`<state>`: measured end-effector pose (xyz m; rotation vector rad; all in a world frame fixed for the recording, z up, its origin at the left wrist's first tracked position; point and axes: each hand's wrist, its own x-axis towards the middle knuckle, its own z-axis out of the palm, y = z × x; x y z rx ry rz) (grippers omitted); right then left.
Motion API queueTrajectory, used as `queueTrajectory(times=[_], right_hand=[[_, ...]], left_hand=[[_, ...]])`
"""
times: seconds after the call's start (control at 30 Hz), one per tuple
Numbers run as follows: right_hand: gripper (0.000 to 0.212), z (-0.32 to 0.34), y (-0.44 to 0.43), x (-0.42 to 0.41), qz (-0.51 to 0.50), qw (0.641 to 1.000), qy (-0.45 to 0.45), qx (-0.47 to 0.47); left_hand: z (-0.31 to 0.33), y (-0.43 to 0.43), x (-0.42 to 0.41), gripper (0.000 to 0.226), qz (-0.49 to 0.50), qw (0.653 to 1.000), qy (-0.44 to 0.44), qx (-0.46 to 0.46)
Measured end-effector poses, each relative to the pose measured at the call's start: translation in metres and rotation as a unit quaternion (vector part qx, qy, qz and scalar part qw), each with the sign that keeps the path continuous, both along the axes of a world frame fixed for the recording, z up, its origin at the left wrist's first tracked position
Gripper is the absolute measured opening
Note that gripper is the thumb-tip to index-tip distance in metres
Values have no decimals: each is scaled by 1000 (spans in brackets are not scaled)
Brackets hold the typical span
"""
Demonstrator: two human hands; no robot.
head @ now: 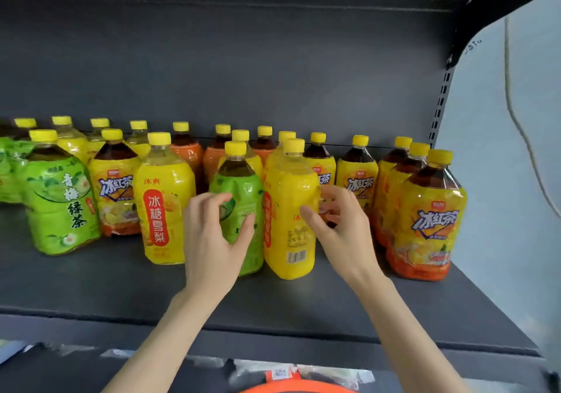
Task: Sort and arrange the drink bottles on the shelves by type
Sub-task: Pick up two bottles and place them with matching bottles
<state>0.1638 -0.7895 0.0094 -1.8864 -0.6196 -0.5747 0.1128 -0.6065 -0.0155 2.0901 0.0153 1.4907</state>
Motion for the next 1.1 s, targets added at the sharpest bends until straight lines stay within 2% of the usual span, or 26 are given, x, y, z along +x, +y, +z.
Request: queueTrajectory(times=[0.1,0.17,0.4,0.53,0.67,0.8,0.87,0.93,1.0,1.1], right_hand=[[80,-5,27,4,-1,997,65,39],[91,-7,41,6,6,992,108,71],[78,-15,52,11,-20,984,144,104],[81,-18,45,11,43,973,169,148],[72,-22,47,11,66,967,170,177],[92,-27,55,9,50,966,173,186],[94,-27,59,7,22,969,170,179],[89,-25,60,5,8,968,169,185],[86,-25,61,4,12,966,172,193],[86,-30,63,1,26,964,171,201]], left_hand=[[-4,13,13,68,1,1000,11,-1],[-7,18,21,81,-31,999,38,-18],[-13,37,30,84,-75,996,52,-5],[-12,39,33,82,-6,999,52,8],[-14,31,33,83,70,995,69,32],[-16,36,22,78,68,994,65,49],[-16,45,10,69,47,999,19,-1],[-12,61,1,72,58,994,-10,-95],[-6,88,4,89,48,976,36,-210],[-1,120,12,101,-75,933,117,-333]])
